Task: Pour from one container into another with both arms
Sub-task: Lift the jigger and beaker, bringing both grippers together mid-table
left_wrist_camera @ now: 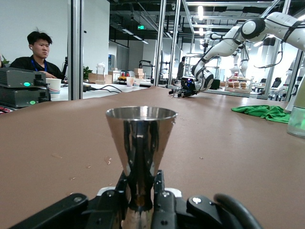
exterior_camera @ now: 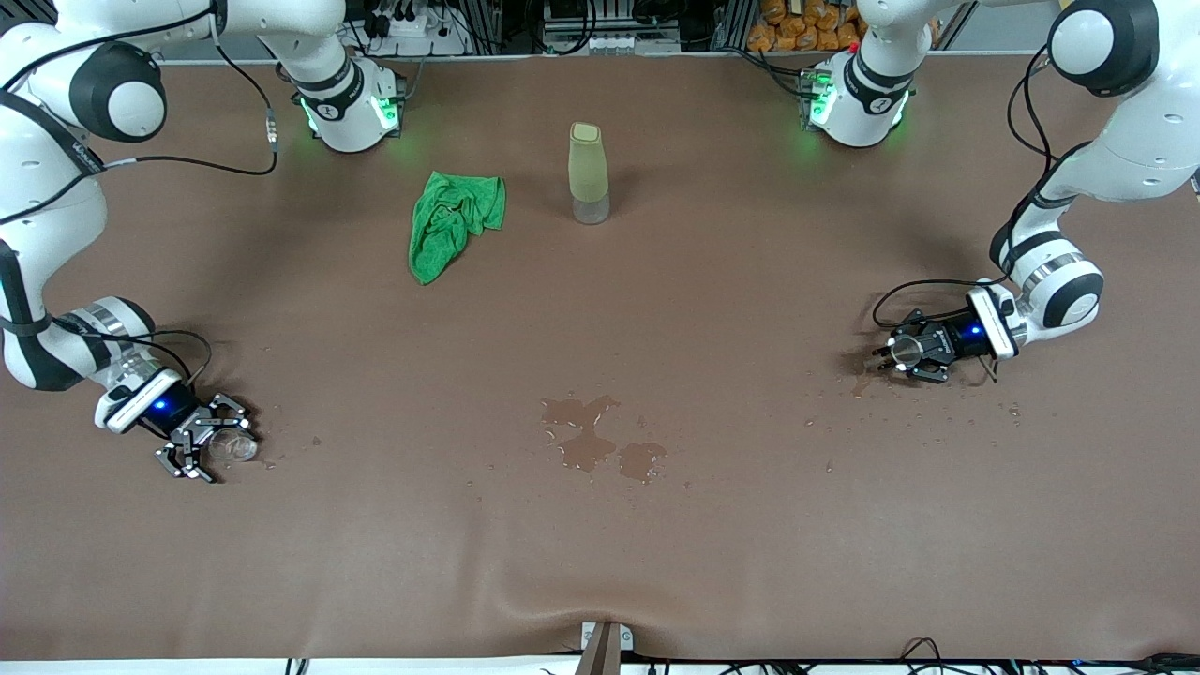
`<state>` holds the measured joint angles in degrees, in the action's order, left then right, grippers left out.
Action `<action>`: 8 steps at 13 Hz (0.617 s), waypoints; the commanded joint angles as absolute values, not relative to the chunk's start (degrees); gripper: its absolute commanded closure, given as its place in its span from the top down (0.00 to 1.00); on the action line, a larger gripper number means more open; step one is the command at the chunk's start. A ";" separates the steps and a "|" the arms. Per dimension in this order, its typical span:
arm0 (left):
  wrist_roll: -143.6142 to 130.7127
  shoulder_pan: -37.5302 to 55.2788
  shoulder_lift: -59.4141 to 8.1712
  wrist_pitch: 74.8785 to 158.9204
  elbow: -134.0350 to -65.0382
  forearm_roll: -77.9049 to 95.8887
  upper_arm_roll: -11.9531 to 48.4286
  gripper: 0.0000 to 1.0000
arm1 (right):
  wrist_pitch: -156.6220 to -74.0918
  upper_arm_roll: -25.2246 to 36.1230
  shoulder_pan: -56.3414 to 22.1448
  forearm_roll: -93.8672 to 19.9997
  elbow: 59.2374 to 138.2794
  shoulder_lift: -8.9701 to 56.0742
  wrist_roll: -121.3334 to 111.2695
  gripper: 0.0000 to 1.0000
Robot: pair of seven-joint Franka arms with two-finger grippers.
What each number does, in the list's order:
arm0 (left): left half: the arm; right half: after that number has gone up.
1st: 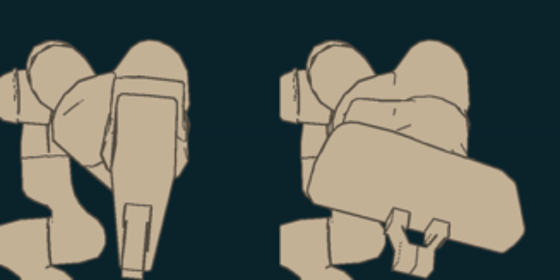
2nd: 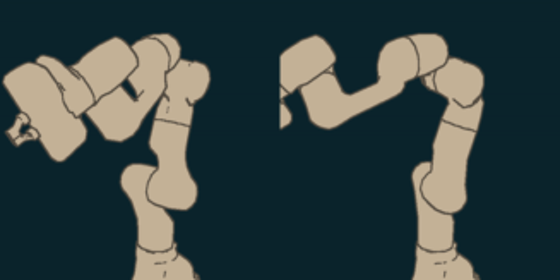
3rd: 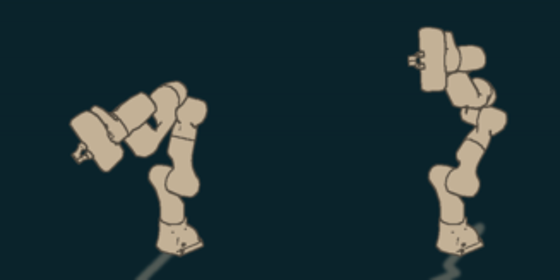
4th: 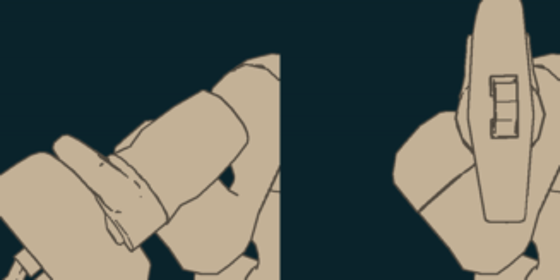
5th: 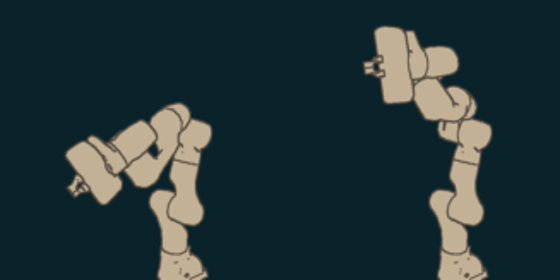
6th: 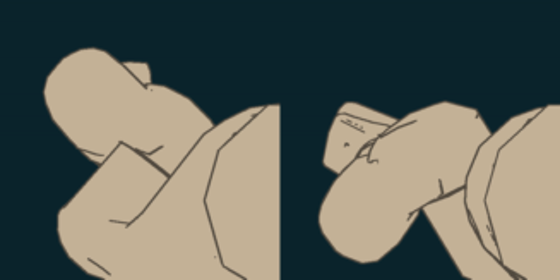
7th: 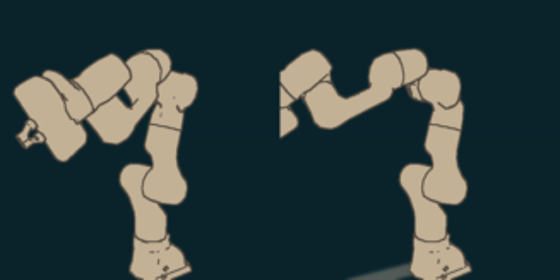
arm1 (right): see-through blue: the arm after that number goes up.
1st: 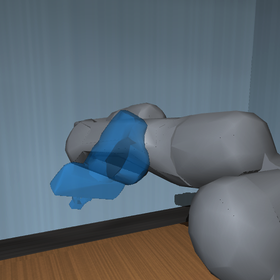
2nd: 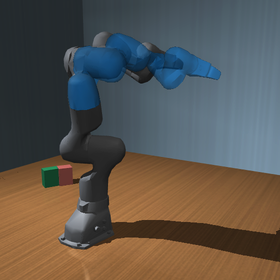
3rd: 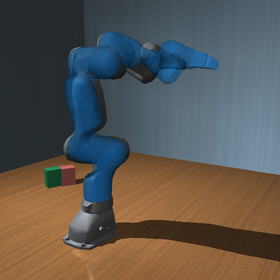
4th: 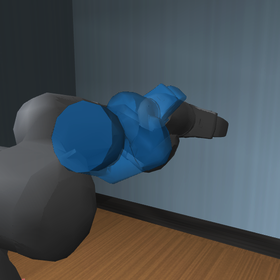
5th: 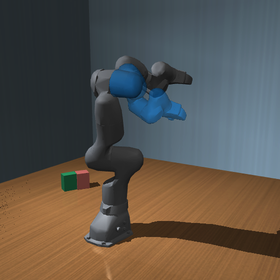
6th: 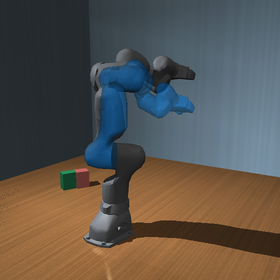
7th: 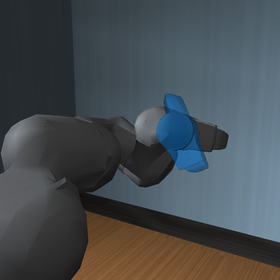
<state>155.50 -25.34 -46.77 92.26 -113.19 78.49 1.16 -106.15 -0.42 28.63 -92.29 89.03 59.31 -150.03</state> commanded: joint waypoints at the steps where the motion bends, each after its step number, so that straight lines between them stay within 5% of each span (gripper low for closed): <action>1: 157.41 -24.87 -47.02 92.72 -113.82 80.60 0.88 0.15 | -106.17 -0.35 27.52 -95.00 87.19 61.43 -151.26 1.00; 5: 155.67 -24.00 -46.06 92.11 -114.17 82.35 0.97 0.00 | -106.17 -0.35 26.37 -96.76 86.66 61.96 -151.26 1.00; 8: 148.99 -22.07 -42.29 92.20 -114.26 82.53 0.88 0.00 | -106.08 -0.35 26.28 -96.77 86.57 61.96 -151.26 0.95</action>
<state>152.25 -23.78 -46.19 92.19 -113.06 81.29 1.30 -106.15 -0.62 27.05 -94.95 88.28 60.24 -150.40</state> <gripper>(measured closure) 0.789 0.004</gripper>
